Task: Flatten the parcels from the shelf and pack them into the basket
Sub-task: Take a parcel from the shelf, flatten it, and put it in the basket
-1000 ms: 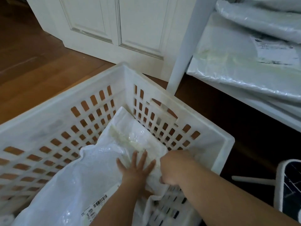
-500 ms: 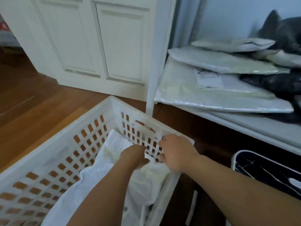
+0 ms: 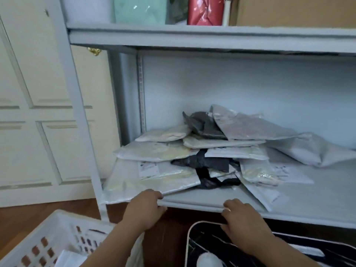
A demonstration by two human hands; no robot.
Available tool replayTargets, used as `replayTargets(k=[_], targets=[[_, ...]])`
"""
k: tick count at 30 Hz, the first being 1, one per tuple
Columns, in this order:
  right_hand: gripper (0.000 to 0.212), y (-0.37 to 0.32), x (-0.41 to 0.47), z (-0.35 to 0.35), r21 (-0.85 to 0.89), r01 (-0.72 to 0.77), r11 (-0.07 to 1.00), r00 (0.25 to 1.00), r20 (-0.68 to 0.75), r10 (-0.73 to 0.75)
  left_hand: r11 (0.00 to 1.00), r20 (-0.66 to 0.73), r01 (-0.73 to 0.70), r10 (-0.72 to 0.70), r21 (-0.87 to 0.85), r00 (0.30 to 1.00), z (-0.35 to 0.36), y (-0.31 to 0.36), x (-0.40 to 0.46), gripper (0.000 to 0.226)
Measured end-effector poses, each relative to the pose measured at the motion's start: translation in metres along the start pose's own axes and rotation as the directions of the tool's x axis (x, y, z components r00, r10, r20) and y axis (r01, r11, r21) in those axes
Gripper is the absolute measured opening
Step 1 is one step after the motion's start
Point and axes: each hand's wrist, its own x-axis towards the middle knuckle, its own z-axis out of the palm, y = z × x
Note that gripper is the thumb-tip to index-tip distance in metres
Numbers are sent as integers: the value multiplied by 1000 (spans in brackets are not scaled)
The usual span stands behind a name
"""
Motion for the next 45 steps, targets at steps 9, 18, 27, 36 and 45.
replayTargets(k=[9,18,27,36,45], targets=[[45,52,-19,37,97,-100,990,993,-59,106,933,273,-21,-84,358,958,37,45,43,50],[42,49,-19,39,192,-66,979,993,-81,83,867,-93,-112,179,485,979,9,39,42,31],[51,36,-50,13,602,-212,770,951,-53,304,920,-556,-304,392,247,733,-86,105,-17,30],[121,56,-119,-23,987,-136,-88,904,160,398,816,-635,-371,7,-443,773,-182,201,-88,27],[111,142,-200,-44,820,110,-562,723,321,611,188,-169,-162,-21,-969,985,-137,223,-100,35]])
